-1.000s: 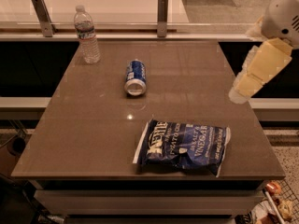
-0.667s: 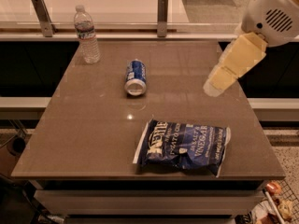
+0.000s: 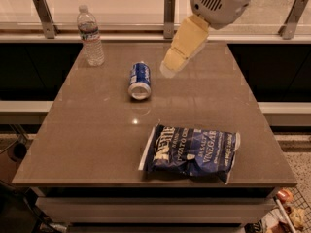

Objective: Place pepsi can upright

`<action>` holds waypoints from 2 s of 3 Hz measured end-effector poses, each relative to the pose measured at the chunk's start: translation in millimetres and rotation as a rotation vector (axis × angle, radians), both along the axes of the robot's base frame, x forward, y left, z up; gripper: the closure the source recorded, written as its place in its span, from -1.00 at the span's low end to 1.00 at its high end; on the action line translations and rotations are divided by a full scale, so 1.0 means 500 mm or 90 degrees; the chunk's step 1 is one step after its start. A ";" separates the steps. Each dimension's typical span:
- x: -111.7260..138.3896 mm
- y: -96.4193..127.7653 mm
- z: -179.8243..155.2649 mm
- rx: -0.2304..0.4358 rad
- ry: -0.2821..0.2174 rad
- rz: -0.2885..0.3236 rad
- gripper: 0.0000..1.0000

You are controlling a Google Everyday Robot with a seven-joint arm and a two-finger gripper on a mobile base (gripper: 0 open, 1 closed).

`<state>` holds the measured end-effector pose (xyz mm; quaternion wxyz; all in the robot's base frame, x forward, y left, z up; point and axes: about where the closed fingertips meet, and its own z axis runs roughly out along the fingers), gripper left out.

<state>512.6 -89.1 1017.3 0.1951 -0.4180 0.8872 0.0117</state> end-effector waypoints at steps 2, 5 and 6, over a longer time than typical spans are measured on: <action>0.006 0.022 0.008 0.014 0.003 -0.041 -1.00; 0.075 0.076 -0.031 0.079 0.026 -0.216 -1.00; 0.089 0.098 -0.063 0.057 0.049 -0.308 -1.00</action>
Offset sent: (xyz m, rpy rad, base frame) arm 0.0035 0.0124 0.0033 0.0157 0.0079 -0.0587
